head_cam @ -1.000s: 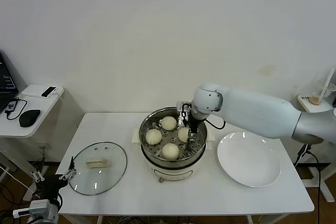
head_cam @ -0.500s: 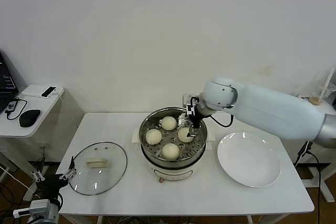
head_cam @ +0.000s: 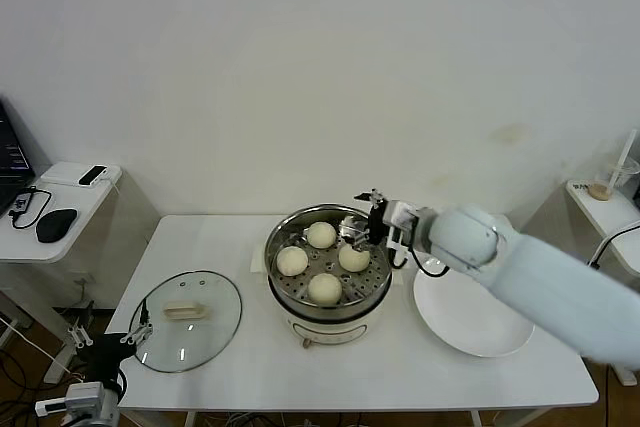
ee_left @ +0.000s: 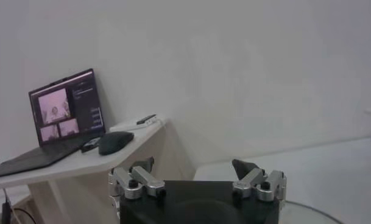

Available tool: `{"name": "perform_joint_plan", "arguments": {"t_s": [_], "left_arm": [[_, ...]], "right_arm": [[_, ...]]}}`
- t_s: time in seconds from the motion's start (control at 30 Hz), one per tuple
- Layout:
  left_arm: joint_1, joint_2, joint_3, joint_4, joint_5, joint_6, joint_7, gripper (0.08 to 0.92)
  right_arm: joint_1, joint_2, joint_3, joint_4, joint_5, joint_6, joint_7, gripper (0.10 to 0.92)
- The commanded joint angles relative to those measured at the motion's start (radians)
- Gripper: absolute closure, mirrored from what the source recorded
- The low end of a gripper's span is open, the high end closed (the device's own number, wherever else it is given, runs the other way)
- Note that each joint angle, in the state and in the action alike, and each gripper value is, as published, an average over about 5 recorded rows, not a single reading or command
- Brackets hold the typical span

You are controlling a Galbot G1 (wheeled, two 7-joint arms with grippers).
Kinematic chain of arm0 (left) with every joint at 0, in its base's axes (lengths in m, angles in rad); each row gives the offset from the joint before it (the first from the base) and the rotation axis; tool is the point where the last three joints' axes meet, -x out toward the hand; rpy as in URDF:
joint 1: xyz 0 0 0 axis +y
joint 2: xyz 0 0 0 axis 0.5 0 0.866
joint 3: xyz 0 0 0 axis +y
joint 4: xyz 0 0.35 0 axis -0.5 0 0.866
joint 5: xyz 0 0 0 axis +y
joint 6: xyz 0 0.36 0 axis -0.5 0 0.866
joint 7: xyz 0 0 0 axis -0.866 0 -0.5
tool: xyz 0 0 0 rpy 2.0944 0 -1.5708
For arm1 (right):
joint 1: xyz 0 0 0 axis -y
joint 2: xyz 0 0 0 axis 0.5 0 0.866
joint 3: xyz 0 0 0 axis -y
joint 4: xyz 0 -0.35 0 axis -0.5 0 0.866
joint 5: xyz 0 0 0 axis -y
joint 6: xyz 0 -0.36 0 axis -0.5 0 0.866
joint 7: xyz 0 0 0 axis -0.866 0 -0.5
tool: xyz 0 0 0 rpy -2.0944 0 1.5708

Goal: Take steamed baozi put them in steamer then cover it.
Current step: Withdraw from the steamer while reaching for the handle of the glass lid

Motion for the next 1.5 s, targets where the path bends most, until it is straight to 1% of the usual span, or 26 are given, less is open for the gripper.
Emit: {"name": "perform_joint_plan", "arguments": {"t_s": [0.03,0.1,0.17,0.27,0.4,0.5,0.6,0.7,0.8,0.87,1.0,1.17,1.5], "left_arm": [[-0.003,-0.002,0.018,0.02,0.038,-0.028,0.002,0.177],[-0.006,0.0,0.024,0.034,0.06,-0.042,0.001,0.177],[-0.012,0.005,0.029,0.055,0.101,-0.061,-0.004,0.177],[-0.023,0.019,0.037,0.092,0.205,-0.092,-0.03,0.177],[-0.031,0.056,0.043,0.133,0.462,-0.119,-0.073,0.177],[-0.03,0.092,0.036,0.167,0.712,-0.139,-0.077,0.177],[-0.014,0.116,0.014,0.195,0.926,-0.153,-0.068,0.177],[0.015,0.127,-0.014,0.218,1.107,-0.188,-0.058,0.177],[0.025,0.13,-0.03,0.251,1.258,-0.22,-0.065,0.177],[0.009,0.134,-0.028,0.282,1.328,-0.228,-0.073,0.177],[-0.052,0.151,0.001,0.351,1.381,-0.231,-0.082,0.177],[-0.114,0.171,0.067,0.405,1.385,-0.217,-0.057,0.177],[-0.177,0.167,0.144,0.424,1.374,-0.194,-0.019,0.177]], "right_arm": [[-0.794,0.185,0.798,0.074,-0.274,0.442,0.192,0.203],[-0.889,0.29,0.905,0.064,-0.334,0.545,0.155,0.203],[-0.969,0.396,1.004,0.062,-0.363,0.62,0.109,0.203],[-1.065,0.521,1.126,0.074,-0.321,0.668,0.044,0.203],[-1.164,0.635,1.224,0.096,-0.224,0.639,0.008,0.203],[-1.221,0.668,1.251,0.105,-0.198,0.598,0.012,0.203],[-1.261,0.682,1.278,0.112,-0.203,0.564,0.024,0.203],[-1.288,0.703,1.308,0.142,-0.21,0.523,0.04,0.203],[-1.309,0.727,1.327,0.171,-0.233,0.494,0.055,0.203],[-1.317,0.737,1.332,0.172,-0.25,0.495,0.062,0.203],[-1.318,0.751,1.337,0.153,-0.264,0.506,0.079,0.203],[-1.327,0.761,1.34,0.157,-0.27,0.506,0.085,0.203],[-1.35,0.78,1.345,0.169,-0.266,0.528,0.112,0.203]]}}
